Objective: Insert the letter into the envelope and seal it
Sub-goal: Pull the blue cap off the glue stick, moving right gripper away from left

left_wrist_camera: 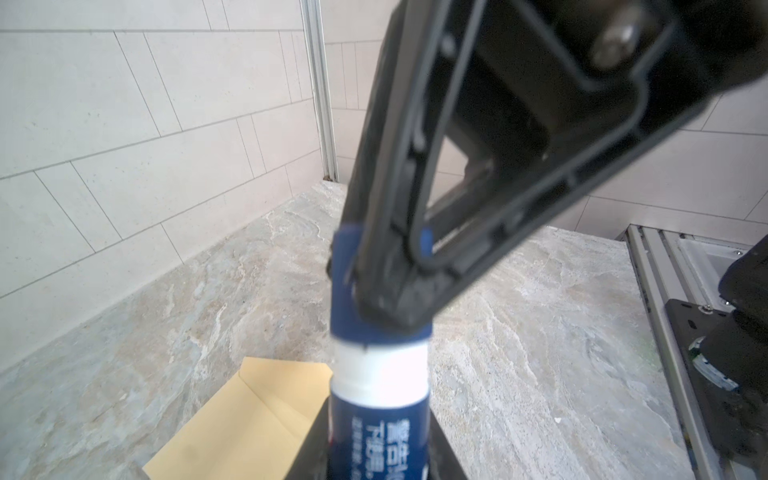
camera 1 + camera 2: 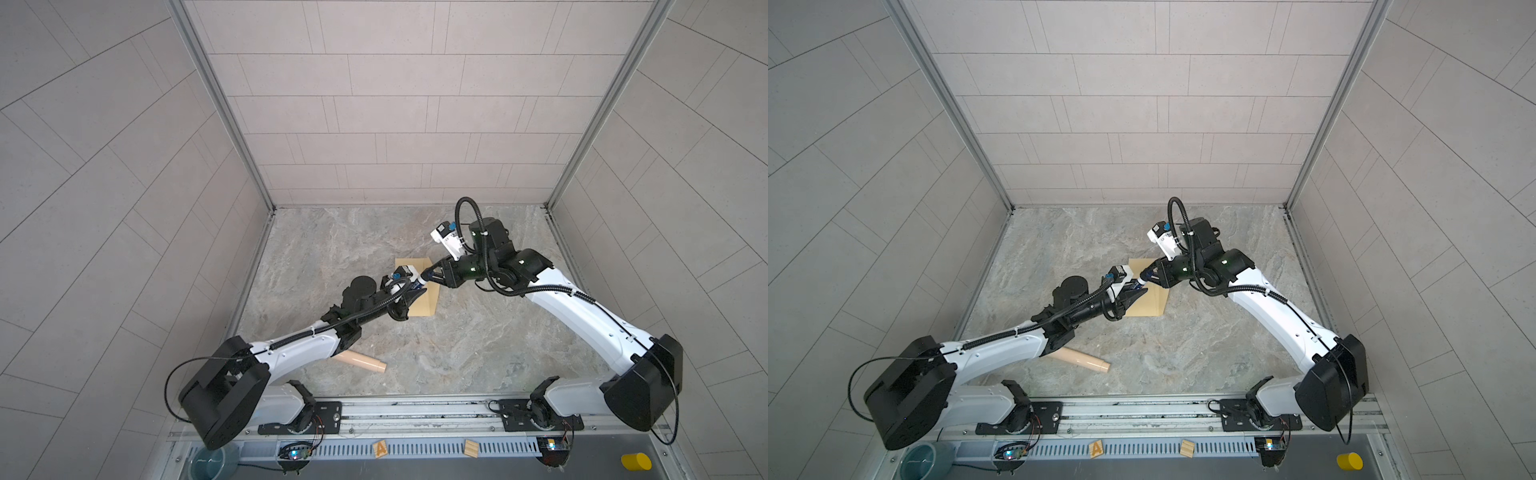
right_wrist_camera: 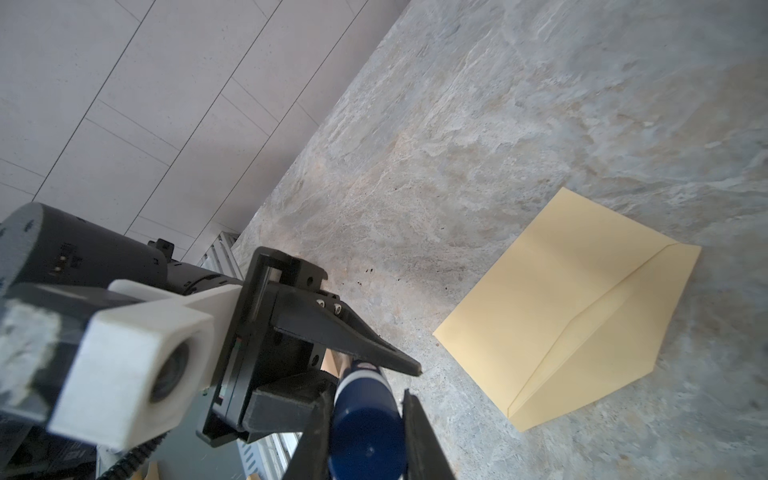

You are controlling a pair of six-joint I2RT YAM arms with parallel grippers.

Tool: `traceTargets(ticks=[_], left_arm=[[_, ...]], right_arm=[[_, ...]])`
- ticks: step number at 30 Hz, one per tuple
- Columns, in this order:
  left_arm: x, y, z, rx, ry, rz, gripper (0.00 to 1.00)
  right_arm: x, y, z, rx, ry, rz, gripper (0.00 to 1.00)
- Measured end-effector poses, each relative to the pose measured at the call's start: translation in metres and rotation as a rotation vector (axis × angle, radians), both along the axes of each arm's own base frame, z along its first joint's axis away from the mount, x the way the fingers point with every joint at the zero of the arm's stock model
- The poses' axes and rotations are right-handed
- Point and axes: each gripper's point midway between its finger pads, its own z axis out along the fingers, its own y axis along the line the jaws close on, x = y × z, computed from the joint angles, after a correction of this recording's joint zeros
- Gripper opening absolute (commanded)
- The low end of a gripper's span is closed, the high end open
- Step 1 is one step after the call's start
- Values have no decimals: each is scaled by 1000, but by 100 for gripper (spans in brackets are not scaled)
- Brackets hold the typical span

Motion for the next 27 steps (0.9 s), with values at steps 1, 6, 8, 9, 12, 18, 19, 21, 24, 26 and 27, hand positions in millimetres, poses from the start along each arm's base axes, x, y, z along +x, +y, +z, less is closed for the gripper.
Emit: traceTargets(ticks=[1,6,8,9,12,18,19,21,24,26,27], left_arm=[[-1,2,-8,19,17,0,0],[-6,5,-32,79,76,-4,0],[-6,6,-34,85,83,-4,0],[-6,6,-35,86,83,-4,0],[-6,6,-35,87,85,-4,0],[-6,7,-32,81,79,4,0],[-6,8,-31,79,77,9,0],[-5,10,-28,76,70,21,0],[-4,14,-25,68,60,43,0],[-4,16,-22,61,56,56,0],[-4,17,-22,57,57,62,0]], right_arm=[[8,-7,6,3,-29,-33,0],[25,-27,24,10,-111,-121,0],[26,-27,26,11,-122,-126,0],[27,-28,25,8,-125,-130,0],[32,-33,22,-13,-138,-155,0],[60,-53,-6,-113,-130,-245,0],[66,-57,-15,-138,-120,-263,0],[81,-66,-37,-196,-92,-300,0],[103,-81,-72,-284,-42,-352,0],[118,-91,-95,-337,-8,-386,0],[126,-98,-106,-365,10,-408,0]])
